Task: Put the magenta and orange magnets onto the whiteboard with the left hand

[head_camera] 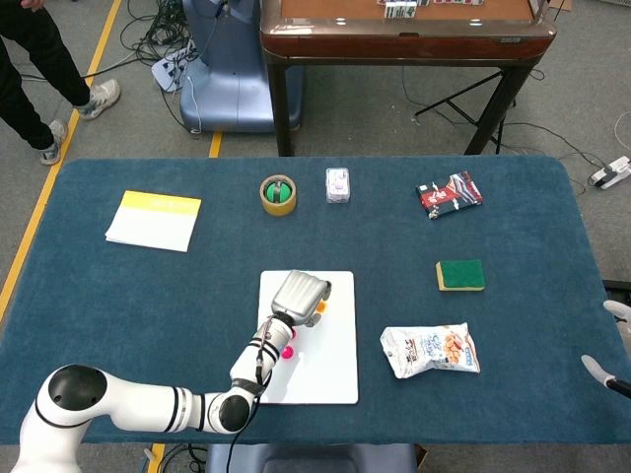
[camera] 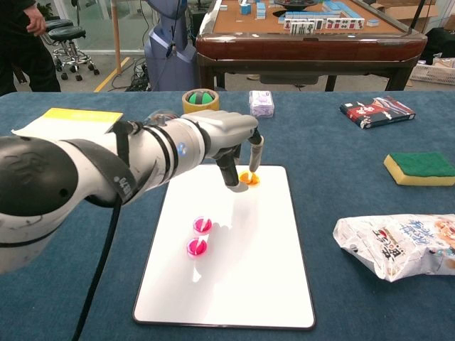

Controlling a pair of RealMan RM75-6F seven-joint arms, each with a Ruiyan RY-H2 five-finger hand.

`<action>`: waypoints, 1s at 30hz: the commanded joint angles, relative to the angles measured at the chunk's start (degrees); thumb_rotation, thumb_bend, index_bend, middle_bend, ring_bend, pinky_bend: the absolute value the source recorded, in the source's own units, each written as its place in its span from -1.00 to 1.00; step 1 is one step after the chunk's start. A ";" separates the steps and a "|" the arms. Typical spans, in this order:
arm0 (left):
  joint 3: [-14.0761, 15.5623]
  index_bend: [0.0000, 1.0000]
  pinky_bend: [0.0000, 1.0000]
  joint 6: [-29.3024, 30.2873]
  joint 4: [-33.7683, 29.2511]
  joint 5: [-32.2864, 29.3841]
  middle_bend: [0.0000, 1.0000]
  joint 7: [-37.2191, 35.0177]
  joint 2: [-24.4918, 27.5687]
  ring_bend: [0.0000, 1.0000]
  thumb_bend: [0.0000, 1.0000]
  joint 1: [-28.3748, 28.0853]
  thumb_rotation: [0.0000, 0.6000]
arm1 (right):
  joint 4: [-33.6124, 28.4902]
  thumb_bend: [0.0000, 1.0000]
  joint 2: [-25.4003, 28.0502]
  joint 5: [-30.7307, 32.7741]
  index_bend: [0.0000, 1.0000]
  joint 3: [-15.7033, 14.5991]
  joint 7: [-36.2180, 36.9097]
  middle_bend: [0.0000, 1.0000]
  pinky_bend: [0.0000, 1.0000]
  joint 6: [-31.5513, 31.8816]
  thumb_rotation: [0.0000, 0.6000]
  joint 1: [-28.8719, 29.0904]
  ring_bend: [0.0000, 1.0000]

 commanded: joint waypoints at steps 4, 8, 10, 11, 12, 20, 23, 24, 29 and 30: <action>0.38 0.22 1.00 -0.04 1.34 -0.84 1.00 0.31 -0.28 1.00 -0.38 -0.62 1.00 | 0.03 -0.89 0.04 -0.14 -0.48 0.01 0.02 -0.36 -0.15 -0.31 1.00 0.15 -0.39; 0.42 0.22 1.00 0.33 1.98 -1.72 1.00 1.03 -0.31 1.00 -0.38 -1.13 1.00 | 0.04 -0.89 0.06 -0.19 -0.48 -0.01 0.09 -0.36 -0.15 -0.38 1.00 0.14 -0.39; 0.45 0.22 1.00 0.33 2.19 -2.09 1.00 1.07 -0.29 1.00 -0.38 -1.20 1.00 | 0.05 -0.89 0.07 -0.14 -0.48 0.02 0.15 -0.36 -0.15 -0.36 1.00 0.10 -0.39; 0.52 0.22 1.00 0.30 2.34 -2.26 1.00 1.11 -0.30 1.00 -0.38 -1.23 1.00 | 0.06 -0.89 0.07 -0.10 -0.48 0.04 0.18 -0.36 -0.15 -0.37 1.00 0.10 -0.39; 0.65 0.21 1.00 0.23 2.57 -2.50 1.00 1.21 -0.33 1.00 -0.38 -1.28 1.00 | 0.06 -0.89 0.07 -0.06 -0.48 0.06 0.17 -0.36 -0.15 -0.44 1.00 0.12 -0.39; 1.06 0.21 1.00 -0.12 3.77 -3.13 1.00 1.27 -0.84 1.00 -0.38 -1.64 1.00 | -0.07 -0.89 0.11 -0.18 -0.48 0.04 0.03 -0.36 -0.15 -0.55 1.00 0.15 -0.39; 1.07 0.20 1.00 -0.29 3.93 -3.20 1.00 1.01 -1.04 1.00 -0.38 -1.70 1.00 | -0.02 -0.89 0.10 -0.10 -0.48 0.10 0.12 -0.36 -0.15 -0.54 1.00 0.13 -0.39; 1.11 0.20 1.00 -0.35 4.04 -3.21 1.00 1.03 -1.13 1.00 -0.38 -1.77 1.00 | 0.00 -0.89 0.08 -0.14 -0.48 0.10 0.11 -0.36 -0.15 -0.50 1.00 0.12 -0.39; 0.94 0.20 1.00 -0.77 4.82 -3.60 1.00 0.88 -2.06 1.00 -0.38 -2.21 1.00 | 0.06 -0.89 0.04 -0.25 -0.48 0.10 0.05 -0.36 -0.15 -0.40 1.00 0.08 -0.39; 0.91 0.20 1.00 -0.92 5.01 -3.59 1.00 0.83 -2.35 1.00 -0.38 -2.35 1.00 | 0.08 -0.89 0.02 -0.26 -0.48 0.10 0.06 -0.36 -0.15 -0.35 1.00 0.06 -0.39</action>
